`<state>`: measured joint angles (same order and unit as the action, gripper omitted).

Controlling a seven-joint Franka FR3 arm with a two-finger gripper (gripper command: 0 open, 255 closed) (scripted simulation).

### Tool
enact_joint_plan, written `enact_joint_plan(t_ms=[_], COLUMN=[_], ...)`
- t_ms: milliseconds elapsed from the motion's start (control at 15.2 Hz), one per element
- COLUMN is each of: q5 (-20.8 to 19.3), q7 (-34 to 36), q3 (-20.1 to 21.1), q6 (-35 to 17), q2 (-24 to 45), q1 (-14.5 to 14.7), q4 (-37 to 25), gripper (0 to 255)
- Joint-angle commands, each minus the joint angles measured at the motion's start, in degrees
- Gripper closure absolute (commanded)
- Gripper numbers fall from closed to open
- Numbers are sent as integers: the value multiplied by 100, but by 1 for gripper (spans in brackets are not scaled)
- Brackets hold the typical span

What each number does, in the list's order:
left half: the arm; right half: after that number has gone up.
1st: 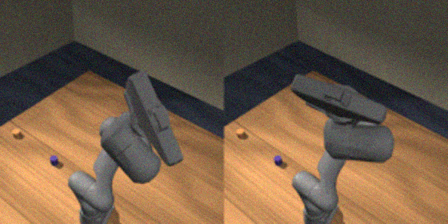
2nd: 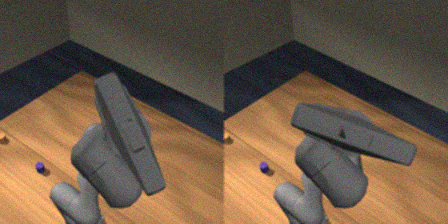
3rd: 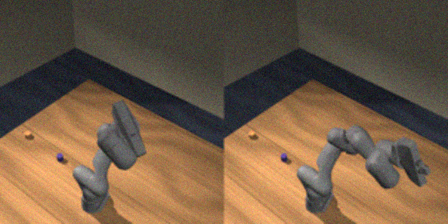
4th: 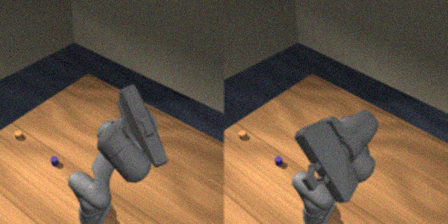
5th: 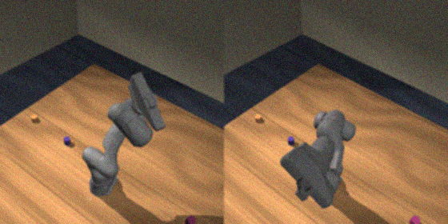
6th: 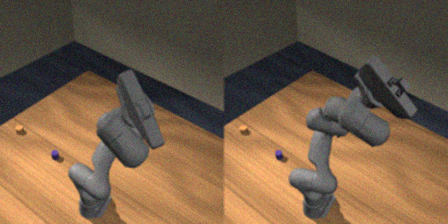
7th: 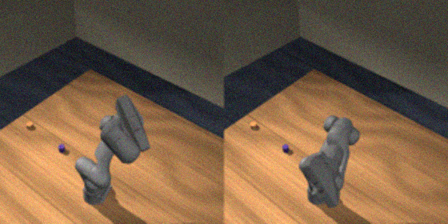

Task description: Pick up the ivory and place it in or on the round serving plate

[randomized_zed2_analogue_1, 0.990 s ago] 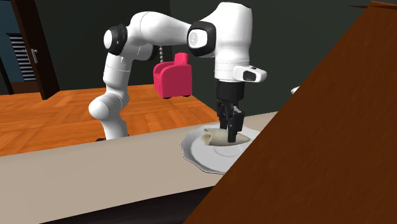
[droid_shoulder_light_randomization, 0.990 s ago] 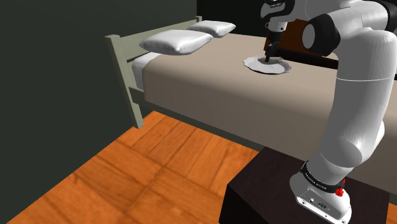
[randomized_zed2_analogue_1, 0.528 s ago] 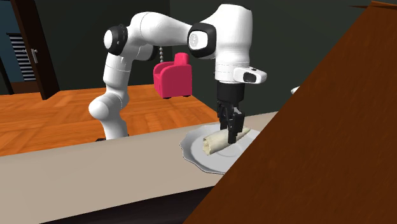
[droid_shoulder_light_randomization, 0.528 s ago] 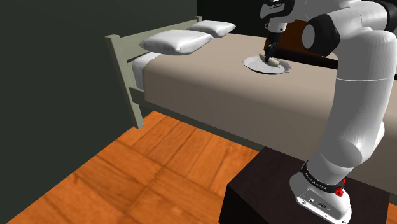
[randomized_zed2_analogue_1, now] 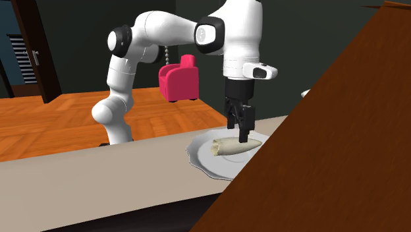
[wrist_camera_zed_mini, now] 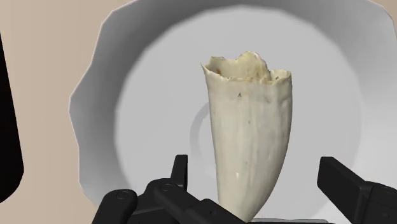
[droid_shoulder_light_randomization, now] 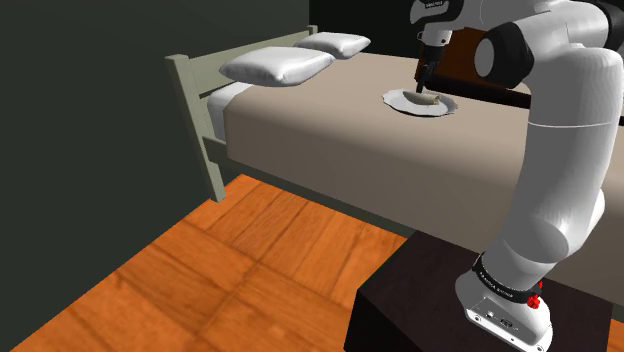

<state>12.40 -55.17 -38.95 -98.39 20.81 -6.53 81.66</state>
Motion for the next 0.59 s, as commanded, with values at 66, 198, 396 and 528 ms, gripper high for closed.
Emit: enact_joint_plan(t_ms=[66,198,396,528], q5=[28,28,28,28], q7=[2,2,2,2], q3=[-13,-13,-13,-13], q6=[529,529,529,529], q2=[58,58,58,58], q1=[-111,-111,-111,-111], q4=[-583,-583,-583,-583], gripper=[0,0,0,0])
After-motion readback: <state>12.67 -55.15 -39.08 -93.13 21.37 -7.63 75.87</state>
